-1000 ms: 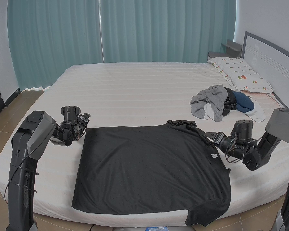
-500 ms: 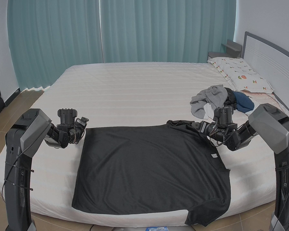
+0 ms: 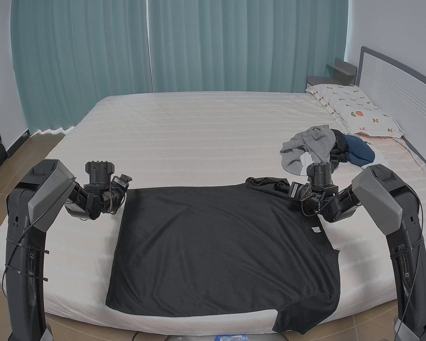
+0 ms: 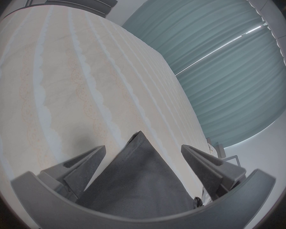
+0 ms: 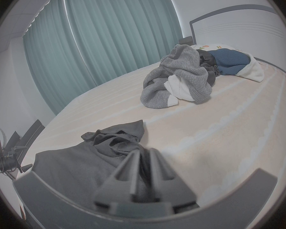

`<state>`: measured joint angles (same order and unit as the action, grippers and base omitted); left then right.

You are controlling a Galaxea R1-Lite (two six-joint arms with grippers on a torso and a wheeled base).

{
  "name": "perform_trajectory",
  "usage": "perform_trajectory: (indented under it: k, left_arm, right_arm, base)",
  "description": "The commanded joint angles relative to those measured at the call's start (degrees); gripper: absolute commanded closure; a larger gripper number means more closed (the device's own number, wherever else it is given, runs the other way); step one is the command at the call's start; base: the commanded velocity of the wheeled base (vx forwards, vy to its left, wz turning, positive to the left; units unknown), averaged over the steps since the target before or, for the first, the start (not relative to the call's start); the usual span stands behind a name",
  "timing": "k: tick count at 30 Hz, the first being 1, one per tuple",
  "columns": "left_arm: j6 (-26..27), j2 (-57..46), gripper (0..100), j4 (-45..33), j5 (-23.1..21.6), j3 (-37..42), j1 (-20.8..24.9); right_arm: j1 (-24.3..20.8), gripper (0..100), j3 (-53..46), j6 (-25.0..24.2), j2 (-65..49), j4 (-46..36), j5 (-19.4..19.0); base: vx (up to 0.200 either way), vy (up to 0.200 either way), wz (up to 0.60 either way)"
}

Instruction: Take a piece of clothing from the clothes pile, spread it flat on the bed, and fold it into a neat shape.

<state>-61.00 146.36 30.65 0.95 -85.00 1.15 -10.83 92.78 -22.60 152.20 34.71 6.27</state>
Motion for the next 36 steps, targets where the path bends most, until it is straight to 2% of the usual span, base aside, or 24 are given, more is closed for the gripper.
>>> perform_trajectory:
  k: [1, 13, 22, 23, 26, 30, 36]
  left_arm:
    - [0.09, -0.02, 0, 0.03, 0.02, -0.07, 0.08]
    - [0.09, 0.07, 0, 0.03, 0.02, -0.07, 0.0]
    - [0.18, 0.15, 0, -0.06, 0.02, -0.25, 0.17]
    - [0.18, 0.15, 0, -0.06, 0.02, -0.34, 0.17]
    - [0.18, 0.15, 0, -0.06, 0.02, -0.34, 0.17]
    - [0.18, 0.15, 0, -0.06, 0.02, -0.34, 0.17]
    - [0.18, 0.15, 0, -0.06, 0.02, -0.34, 0.17]
  right_arm:
    - [1.33, 100, 1.96, -0.16, 0.73, 0.19, 0.06]
    - [4.94, 100, 4.34, -0.43, 2.75, 0.27, -0.11]
    - [5.73, 100, 4.34, -0.6, 3.72, -0.25, -0.11]
    - [5.73, 0, 4.42, -0.69, 3.89, -0.52, -0.2]
    - [6.34, 0, 4.6, -0.95, 3.89, -0.87, -0.2]
    - [6.43, 0, 4.6, -3.68, 2.22, -1.22, -0.38]
    - [5.38, 0, 4.42, -7.81, -2.26, -2.36, -2.75]
  base:
    - [0.0, 0.0, 0.0]
    - [0.0, 0.0, 0.0]
    - [0.0, 0.0, 0.0]
    - [0.0, 0.0, 0.0]
    - [0.0, 0.0, 0.0]
    - [0.0, 0.0, 0.0]
    - [0.0, 0.0, 0.0]
